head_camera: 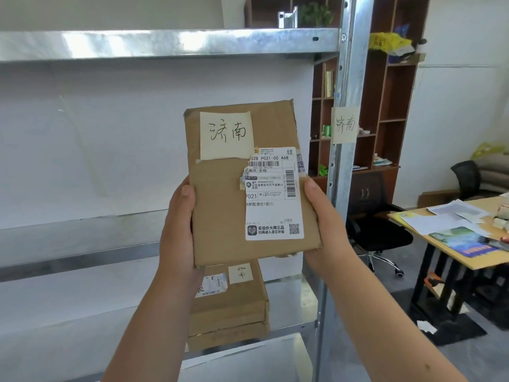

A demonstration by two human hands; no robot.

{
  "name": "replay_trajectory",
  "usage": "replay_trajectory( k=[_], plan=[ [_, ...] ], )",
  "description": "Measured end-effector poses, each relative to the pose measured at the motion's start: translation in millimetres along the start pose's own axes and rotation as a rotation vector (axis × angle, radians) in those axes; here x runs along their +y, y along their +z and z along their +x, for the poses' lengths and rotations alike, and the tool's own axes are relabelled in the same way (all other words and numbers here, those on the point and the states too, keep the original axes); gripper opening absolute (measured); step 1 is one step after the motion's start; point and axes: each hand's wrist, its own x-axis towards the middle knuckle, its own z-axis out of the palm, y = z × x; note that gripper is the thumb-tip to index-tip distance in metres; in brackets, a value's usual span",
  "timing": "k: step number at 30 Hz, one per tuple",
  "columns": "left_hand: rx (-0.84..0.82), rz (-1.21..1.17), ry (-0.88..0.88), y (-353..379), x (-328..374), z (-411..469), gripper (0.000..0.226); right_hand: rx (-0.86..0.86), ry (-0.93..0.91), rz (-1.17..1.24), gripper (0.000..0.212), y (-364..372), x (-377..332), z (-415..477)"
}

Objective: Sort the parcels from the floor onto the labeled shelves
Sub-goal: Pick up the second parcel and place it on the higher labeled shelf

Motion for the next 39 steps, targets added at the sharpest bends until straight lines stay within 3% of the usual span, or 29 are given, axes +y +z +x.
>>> replay_trajectory(
  k=[9, 13, 15, 19, 24, 27, 29, 34, 39],
  plan=[
    [0.007, -0.048, -0.04, -5.4, -4.5, -3.0, 0.065, -0.014, 0.012, -0.008, 0.046, 1.5, 1.1, 0.1],
    [-0.001, -0.047, -0.008, -7.6, -3.7, -2.0, 0.066, -0.018, 0.02, -0.005, 0.037, 2.2, 5.8, 1.4],
    [0.041, -0.05, 0.019, -8.2, -3.9, -0.2, 0.06, -0.024, 0.021, 0.003, 0.032, 1.5, 8.3, 1.7],
    [0.082, -0.044, -0.009, -12.4, -4.7, 3.9, 0.039, 0.014, 0.035, 0.025, 0.043, 5.5, 12.5, 2.8],
    [0.096, -0.025, 0.001, -15.7, -1.7, 6.2, 0.046, 0.029, 0.043, 0.002, 0.032, 8.0, 14.4, 4.7],
    [0.114, 0.016, 0.023, -15.9, -0.6, 8.1, 0.032, 0.05, 0.061, 0.012, 0.039, 9.3, 17.9, 4.5],
    [0.134, 0.043, 0.027, -16.5, -0.6, 9.7, 0.019, 0.074, 0.074, 0.03, 0.045, 9.8, 22.4, 4.9],
    [0.256, 0.042, 0.035, -18.4, -3.9, 17.2, 0.01, 0.224, 0.143, 0.059, 0.026, 14.4, 30.4, 12.2],
    [0.353, 0.068, -0.059, -29.3, -14.0, 24.0, 0.028, 0.376, 0.168, 0.051, 0.029, 12.8, 41.2, 29.3]
  ],
)
